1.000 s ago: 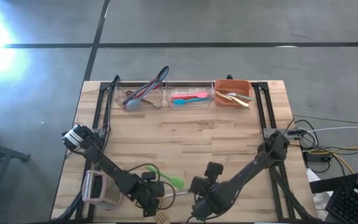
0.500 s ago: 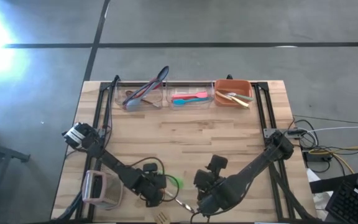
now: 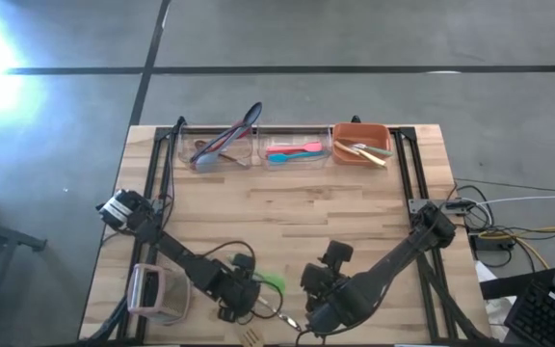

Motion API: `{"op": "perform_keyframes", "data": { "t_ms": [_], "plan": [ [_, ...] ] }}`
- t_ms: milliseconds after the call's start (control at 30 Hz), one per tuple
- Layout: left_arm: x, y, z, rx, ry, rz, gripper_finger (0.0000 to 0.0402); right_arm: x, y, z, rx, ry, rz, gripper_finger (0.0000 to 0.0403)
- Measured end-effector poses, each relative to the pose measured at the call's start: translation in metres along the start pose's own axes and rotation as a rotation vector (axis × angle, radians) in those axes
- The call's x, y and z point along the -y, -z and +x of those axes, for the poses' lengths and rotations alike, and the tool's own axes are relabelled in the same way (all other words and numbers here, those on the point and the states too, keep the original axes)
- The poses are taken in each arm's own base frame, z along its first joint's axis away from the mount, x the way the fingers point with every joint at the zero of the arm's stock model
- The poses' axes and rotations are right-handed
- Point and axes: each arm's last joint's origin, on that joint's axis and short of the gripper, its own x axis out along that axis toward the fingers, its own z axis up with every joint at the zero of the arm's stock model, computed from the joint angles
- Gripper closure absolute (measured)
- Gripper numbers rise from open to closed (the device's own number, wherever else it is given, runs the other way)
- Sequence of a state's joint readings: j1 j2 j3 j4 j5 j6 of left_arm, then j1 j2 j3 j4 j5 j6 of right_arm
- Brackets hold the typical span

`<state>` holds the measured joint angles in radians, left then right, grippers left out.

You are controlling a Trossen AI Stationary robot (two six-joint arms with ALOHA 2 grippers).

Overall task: Pick & Place Kitchen Items
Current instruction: Put the orange knife into the orange bin

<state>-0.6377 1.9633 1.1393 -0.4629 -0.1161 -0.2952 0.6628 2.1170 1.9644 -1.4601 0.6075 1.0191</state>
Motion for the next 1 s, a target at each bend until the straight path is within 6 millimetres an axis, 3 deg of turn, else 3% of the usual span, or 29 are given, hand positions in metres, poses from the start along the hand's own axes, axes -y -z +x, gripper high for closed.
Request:
{"op": "perform_keyframes", "data": {
  "t_ms": [433,1000],
  "plan": [
    [-0.012,0.004,0.006,-0.026,0.038,0.003,0.0236,-0.001,0.001,0.000,-0.001,-0.001,0.000,0.0193],
    [-0.014,0.006,0.008,0.003,-0.032,-0.002,0.0348,-0.001,0.000,0.000,0.001,-0.007,0.004,0.0193]
  ]
}}
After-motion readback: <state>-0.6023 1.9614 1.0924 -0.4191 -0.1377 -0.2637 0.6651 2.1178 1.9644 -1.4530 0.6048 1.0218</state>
